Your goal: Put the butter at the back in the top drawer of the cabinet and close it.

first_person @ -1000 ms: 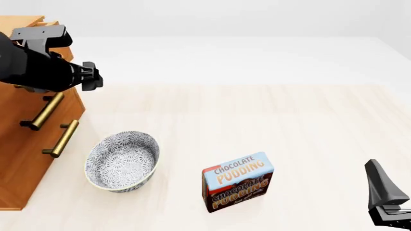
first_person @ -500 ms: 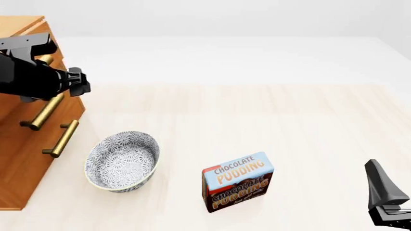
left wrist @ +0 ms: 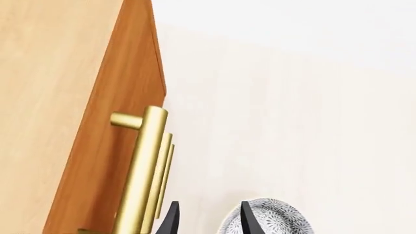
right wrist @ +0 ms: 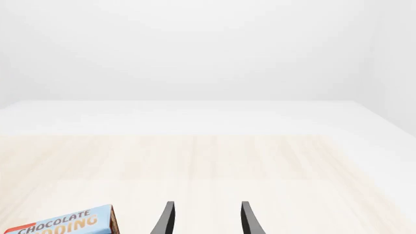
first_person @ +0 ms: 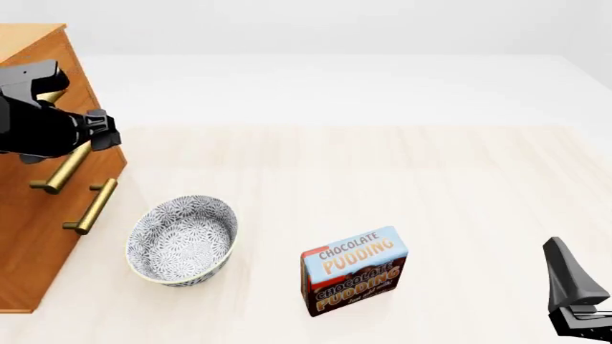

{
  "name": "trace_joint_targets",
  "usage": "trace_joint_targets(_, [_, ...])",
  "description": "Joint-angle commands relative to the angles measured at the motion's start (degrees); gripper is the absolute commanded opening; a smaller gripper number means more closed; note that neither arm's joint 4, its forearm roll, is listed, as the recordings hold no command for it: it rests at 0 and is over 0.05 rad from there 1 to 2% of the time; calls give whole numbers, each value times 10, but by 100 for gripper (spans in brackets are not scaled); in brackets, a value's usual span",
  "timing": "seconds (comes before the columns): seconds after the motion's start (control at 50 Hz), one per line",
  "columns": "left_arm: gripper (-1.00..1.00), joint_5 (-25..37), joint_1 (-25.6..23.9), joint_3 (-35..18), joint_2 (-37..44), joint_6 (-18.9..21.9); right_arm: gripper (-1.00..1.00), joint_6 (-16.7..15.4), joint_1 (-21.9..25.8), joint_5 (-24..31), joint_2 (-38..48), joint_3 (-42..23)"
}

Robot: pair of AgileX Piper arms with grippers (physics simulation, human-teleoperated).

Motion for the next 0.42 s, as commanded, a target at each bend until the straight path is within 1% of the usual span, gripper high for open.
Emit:
trace_joint_targets(0.02, [100, 0, 30, 11, -8, -4, 100, 0, 0, 0, 0, 0])
trace_joint_targets(0.26, [100, 1, 46, 19, -16, 5, 100, 0, 0, 0, 0, 0])
trace_joint_targets(0.32, [100, 5, 44, 17, -24, 5, 100, 0, 0, 0, 0, 0])
trace_joint_targets(0.42, [100, 13, 24, 14, -49, 7, 100, 0, 0, 0, 0, 0])
